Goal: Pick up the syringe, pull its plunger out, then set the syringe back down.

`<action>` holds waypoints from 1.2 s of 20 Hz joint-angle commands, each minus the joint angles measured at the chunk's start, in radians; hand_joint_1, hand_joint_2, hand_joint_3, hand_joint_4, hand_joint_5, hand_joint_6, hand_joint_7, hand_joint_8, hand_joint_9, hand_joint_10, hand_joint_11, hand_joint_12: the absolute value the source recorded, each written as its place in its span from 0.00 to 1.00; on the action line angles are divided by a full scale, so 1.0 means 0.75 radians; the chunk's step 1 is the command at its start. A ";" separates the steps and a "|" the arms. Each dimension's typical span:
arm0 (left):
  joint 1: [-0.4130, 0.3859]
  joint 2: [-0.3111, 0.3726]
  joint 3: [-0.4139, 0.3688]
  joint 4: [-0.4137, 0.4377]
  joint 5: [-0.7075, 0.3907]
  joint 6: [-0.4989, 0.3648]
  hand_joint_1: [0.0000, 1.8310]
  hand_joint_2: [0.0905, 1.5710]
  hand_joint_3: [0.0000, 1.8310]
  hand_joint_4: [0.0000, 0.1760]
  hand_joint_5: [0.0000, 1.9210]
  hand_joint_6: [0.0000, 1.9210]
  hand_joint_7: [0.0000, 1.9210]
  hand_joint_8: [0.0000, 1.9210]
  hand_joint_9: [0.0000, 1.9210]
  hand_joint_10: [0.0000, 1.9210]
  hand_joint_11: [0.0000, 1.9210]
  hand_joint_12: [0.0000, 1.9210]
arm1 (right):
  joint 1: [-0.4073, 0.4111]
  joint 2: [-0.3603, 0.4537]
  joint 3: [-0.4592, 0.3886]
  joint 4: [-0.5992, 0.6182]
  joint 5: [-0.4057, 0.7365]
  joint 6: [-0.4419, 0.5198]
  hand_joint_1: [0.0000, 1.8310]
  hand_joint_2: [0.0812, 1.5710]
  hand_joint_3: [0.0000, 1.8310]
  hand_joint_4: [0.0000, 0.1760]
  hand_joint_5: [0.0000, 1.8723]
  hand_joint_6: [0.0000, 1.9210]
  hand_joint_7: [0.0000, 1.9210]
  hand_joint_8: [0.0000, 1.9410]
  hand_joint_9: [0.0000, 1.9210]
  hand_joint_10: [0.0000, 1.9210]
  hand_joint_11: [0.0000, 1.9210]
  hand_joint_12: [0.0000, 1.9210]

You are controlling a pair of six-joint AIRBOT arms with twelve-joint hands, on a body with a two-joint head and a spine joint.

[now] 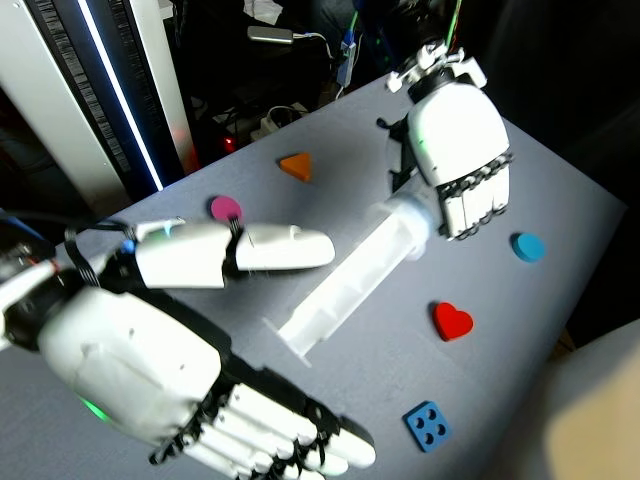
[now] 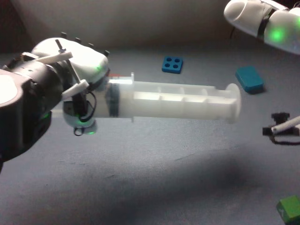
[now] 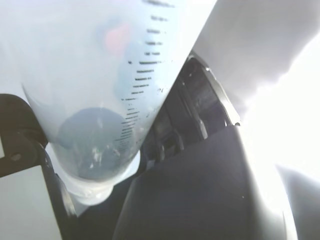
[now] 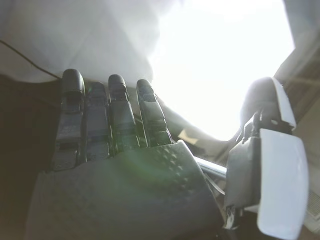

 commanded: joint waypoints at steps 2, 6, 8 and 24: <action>-0.003 -0.025 0.019 0.109 0.052 -0.016 0.81 0.74 0.00 0.00 0.39 0.61 0.39 0.67 0.40 0.67 0.41 0.85 | 0.013 0.006 -0.025 -0.061 -0.147 -0.090 0.04 0.59 0.00 0.47 0.00 0.00 0.02 0.00 0.00 0.00 0.00 0.25; 0.049 -0.077 0.054 0.123 0.061 -0.072 0.81 0.73 0.00 0.00 0.39 0.61 0.39 0.67 0.40 0.67 0.42 0.84 | -0.012 0.031 -0.110 -0.062 -0.203 -0.200 0.04 0.59 0.00 0.48 0.00 0.00 0.02 0.00 0.00 0.00 0.00 0.25; 0.078 -0.097 0.071 0.139 0.067 -0.108 0.81 0.73 0.00 0.00 0.40 0.60 0.39 0.67 0.41 0.67 0.43 0.83 | -0.041 0.034 -0.155 -0.107 -0.292 -0.215 0.04 0.59 0.00 0.47 0.00 0.00 0.02 0.00 0.00 0.00 0.00 0.25; 0.216 -0.216 0.143 0.227 0.100 -0.319 0.81 0.74 0.00 0.00 0.39 0.61 0.39 0.67 0.41 0.67 0.41 0.86 | -0.116 0.021 -0.171 -0.194 -0.340 -0.579 0.04 0.59 0.00 0.47 0.00 0.00 0.02 0.00 0.00 0.00 0.00 0.24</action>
